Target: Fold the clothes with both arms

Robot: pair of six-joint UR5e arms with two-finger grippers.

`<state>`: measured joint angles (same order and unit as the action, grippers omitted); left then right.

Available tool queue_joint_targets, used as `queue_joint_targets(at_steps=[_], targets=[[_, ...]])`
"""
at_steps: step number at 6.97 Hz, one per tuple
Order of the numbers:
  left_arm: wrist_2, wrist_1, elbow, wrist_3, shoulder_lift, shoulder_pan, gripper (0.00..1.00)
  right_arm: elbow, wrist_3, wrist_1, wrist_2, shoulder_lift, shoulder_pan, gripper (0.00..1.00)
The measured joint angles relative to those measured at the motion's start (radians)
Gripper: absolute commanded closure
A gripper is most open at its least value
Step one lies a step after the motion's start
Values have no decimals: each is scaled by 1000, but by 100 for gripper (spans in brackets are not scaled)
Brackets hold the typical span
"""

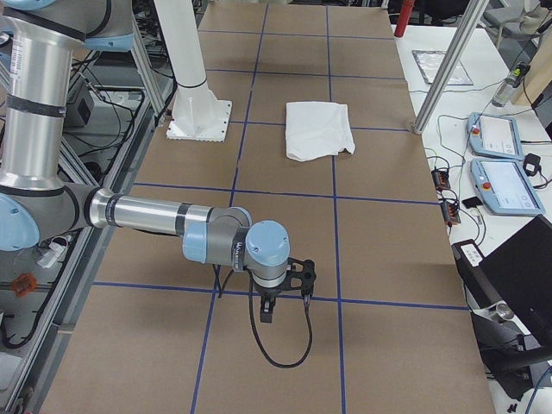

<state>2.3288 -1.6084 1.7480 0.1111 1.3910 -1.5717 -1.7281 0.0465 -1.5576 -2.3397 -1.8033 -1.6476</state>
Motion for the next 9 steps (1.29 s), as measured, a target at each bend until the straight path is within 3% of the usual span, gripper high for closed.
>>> queue_joint_targets(at_steps=[4,9], targets=[[-2,-1,-13,2,-1,0,0,-58,4,6,1,-5,-1,0],[0,-5,-10,3,3,1,0,-57,-4,7,-6,-33,-1,0]])
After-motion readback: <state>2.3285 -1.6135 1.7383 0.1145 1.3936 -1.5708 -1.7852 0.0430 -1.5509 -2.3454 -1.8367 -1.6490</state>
